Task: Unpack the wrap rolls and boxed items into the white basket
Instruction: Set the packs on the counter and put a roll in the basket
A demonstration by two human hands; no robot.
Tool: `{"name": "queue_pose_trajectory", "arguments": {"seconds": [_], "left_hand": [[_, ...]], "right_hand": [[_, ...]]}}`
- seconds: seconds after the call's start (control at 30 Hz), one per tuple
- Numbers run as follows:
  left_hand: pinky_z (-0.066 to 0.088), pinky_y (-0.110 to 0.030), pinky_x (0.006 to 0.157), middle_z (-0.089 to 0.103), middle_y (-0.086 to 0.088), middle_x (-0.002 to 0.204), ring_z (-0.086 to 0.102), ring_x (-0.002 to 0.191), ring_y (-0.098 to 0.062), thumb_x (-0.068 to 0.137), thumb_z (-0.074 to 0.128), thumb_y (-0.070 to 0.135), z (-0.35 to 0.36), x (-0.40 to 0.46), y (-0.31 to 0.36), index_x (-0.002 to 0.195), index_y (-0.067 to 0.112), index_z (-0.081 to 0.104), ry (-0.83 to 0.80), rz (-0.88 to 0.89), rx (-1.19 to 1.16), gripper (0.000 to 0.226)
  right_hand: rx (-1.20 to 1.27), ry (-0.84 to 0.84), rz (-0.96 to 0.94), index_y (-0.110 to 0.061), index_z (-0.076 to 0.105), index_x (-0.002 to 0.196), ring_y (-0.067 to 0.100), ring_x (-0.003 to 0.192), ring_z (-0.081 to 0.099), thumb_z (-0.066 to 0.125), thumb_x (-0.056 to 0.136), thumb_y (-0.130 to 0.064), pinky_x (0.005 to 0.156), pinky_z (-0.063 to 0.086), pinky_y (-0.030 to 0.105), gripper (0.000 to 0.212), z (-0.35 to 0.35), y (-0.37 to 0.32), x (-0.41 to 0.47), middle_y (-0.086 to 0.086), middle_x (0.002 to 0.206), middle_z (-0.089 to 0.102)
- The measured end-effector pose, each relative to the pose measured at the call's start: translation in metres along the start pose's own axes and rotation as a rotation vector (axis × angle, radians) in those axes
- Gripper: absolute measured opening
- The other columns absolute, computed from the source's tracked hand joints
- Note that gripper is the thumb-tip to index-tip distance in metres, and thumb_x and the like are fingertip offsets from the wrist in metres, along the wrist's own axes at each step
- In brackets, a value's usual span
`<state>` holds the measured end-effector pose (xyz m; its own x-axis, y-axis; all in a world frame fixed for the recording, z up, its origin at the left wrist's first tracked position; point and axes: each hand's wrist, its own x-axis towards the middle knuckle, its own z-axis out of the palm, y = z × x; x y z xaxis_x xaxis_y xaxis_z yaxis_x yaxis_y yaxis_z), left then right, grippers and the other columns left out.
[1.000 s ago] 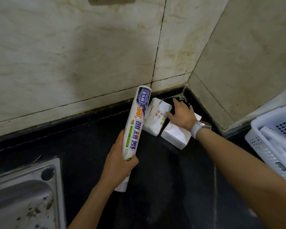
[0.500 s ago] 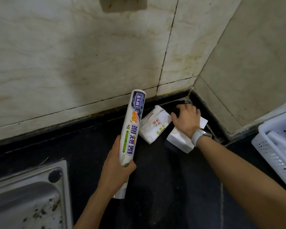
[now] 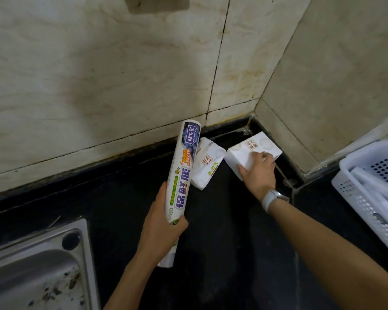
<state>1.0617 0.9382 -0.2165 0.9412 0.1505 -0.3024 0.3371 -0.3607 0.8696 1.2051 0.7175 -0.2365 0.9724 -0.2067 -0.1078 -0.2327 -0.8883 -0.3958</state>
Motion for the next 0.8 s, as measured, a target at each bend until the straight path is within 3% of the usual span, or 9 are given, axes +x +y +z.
{"name": "queue_pose_trajectory", "arguments": {"seconds": [0.23, 0.37, 0.43, 0.53, 0.6, 0.7, 0.8], "left_hand": [[0.047, -0.024, 0.083, 0.047, 0.004, 0.124, 0.053, 0.104, -0.01, 0.076, 0.068, 0.012, -0.01, -0.007, -0.008, 0.142, 0.042, 0.011, 0.011, -0.011, -0.011, 0.092], [0.045, -0.02, 0.08, 0.046, 0.02, 0.11, 0.052, 0.1, -0.004, 0.075, 0.067, 0.011, -0.015, -0.009, -0.002, 0.12, 0.064, 0.008, 0.0, 0.059, 0.014, 0.091], [0.045, -0.02, 0.08, 0.044, 0.026, 0.107, 0.051, 0.1, -0.001, 0.075, 0.067, 0.01, -0.016, -0.009, 0.001, 0.112, 0.069, 0.007, -0.007, 0.072, 0.009, 0.091], [0.044, -0.014, 0.079, 0.044, 0.018, 0.118, 0.051, 0.101, 0.002, 0.078, 0.065, 0.008, -0.016, -0.009, 0.006, 0.127, 0.057, 0.013, -0.074, 0.069, -0.038, 0.087], [0.044, -0.009, 0.076, 0.044, 0.014, 0.126, 0.05, 0.103, 0.003, 0.079, 0.063, 0.006, -0.012, -0.011, 0.01, 0.14, 0.041, 0.017, -0.16, 0.048, -0.079, 0.084], [0.045, 0.0, 0.073, 0.048, 0.01, 0.126, 0.051, 0.101, 0.008, 0.08, 0.059, 0.0, 0.001, -0.021, 0.016, 0.141, 0.029, 0.025, -0.308, 0.023, -0.151, 0.076], [0.048, -0.004, 0.071, 0.06, 0.012, 0.115, 0.06, 0.091, 0.008, 0.078, 0.057, -0.002, 0.025, -0.041, 0.016, 0.137, 0.027, 0.036, -0.47, -0.032, -0.196, 0.07]], "right_hand": [[0.072, -0.169, -0.066, -0.01, 0.02, 0.143, 0.046, 0.135, 0.02, 0.049, 0.092, -0.021, 0.112, 0.025, 0.045, 0.061, 0.012, -0.029, 0.042, 0.02, 0.154, 0.0], [0.182, -0.247, -0.135, -0.003, 0.019, 0.142, 0.034, 0.144, 0.005, 0.046, 0.094, -0.017, 0.114, 0.016, 0.032, 0.057, 0.005, -0.04, 0.043, 0.021, 0.155, -0.005], [0.284, -0.192, -0.109, -0.003, 0.023, 0.142, 0.031, 0.144, 0.009, 0.044, 0.094, -0.014, 0.114, 0.016, 0.031, 0.053, 0.001, -0.043, 0.021, 0.019, 0.156, 0.003], [0.518, -0.088, -0.052, -0.003, 0.04, 0.134, 0.027, 0.135, 0.034, 0.045, 0.094, -0.014, 0.11, 0.025, 0.029, 0.042, -0.005, -0.042, -0.03, 0.017, 0.145, 0.036], [0.773, -0.239, 0.059, -0.009, 0.047, 0.13, 0.023, 0.121, 0.05, 0.046, 0.095, -0.021, 0.107, 0.037, 0.035, 0.037, -0.012, -0.041, -0.068, 0.012, 0.13, 0.053], [1.182, -0.498, 0.265, -0.02, 0.053, 0.112, 0.017, 0.108, 0.056, 0.043, 0.094, -0.034, 0.094, 0.044, 0.037, 0.025, -0.027, -0.031, -0.114, 0.004, 0.116, 0.061], [1.299, -0.497, 0.359, -0.021, 0.06, 0.101, 0.015, 0.101, 0.058, 0.044, 0.092, -0.039, 0.094, 0.04, 0.037, 0.025, -0.034, -0.002, -0.149, -0.002, 0.1, 0.066]]}}
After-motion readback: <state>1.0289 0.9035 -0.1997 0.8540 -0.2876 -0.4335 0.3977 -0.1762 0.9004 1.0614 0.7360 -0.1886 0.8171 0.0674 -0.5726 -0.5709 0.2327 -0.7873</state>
